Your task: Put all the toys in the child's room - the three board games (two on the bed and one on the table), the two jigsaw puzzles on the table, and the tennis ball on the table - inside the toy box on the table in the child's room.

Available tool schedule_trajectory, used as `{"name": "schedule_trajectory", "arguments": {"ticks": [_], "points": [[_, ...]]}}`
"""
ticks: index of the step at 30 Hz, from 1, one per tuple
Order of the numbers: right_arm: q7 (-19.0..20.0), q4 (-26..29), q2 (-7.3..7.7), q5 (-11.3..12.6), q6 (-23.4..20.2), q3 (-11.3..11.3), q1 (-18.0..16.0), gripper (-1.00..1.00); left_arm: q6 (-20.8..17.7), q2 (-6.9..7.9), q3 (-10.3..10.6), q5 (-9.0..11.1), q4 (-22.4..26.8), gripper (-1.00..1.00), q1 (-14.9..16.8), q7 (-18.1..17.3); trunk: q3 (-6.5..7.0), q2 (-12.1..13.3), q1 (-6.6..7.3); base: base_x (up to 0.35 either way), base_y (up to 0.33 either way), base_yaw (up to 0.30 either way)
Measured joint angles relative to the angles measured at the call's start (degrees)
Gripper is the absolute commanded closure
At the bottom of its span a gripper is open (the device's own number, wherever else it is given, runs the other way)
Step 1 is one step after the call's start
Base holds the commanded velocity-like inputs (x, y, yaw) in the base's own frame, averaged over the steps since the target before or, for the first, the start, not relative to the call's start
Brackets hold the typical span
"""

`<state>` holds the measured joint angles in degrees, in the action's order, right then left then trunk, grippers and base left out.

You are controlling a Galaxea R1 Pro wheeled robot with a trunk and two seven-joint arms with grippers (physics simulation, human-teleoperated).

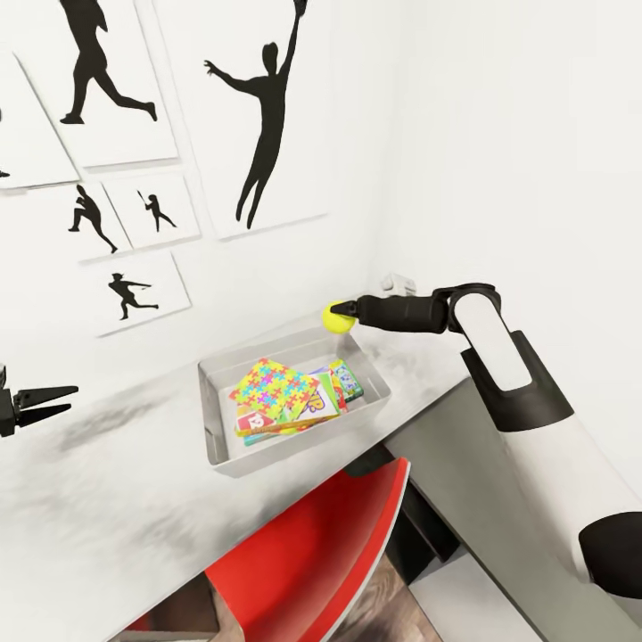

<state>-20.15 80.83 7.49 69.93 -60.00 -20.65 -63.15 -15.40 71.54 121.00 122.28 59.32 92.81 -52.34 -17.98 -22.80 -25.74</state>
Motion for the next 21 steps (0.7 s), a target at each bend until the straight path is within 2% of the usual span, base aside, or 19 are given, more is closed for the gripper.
{"name": "schedule_trajectory", "arguments": {"ticks": [9,12,15,17,21], "points": [[0.06,3.04,0.4,0.01,0.0,0.25,2.16,1.0,0.18,0.0,1.09,-0.01,0.05,-1.0,0.01,-0.04,0.86,0.0,0.0,0.0,0.0,0.0],[0.1,4.3,0.55,-0.01,0.0,0.59,3.82,1.0,0.25,-0.02,1.15,-0.05,0.34,-1.0,0.01,-0.04,1.15,0.0,0.0,0.0,0.0,0.0],[0.22,4.81,0.62,-0.02,0.01,1.53,6.22,1.0,0.42,-0.17,2.36,-0.17,0.79,-1.0,-0.01,-0.05,1.43,0.01,0.0,0.0,0.0,0.0],[1.12,4.9,0.63,0.05,0.01,2.28,7.56,1.0,1.28,-0.46,2.95,-0.24,2.3,-1.0,0.01,0.01,1.63,0.01,0.0,0.0,0.0,0.0],[6.37,4.98,0.67,0.04,0.02,4.06,9.34,1.0,5.04,-0.71,3.41,-0.49,8.05,-1.0,0.0,0.5,2.01,0.0,0.0,0.0,0.0,0.0]]}}
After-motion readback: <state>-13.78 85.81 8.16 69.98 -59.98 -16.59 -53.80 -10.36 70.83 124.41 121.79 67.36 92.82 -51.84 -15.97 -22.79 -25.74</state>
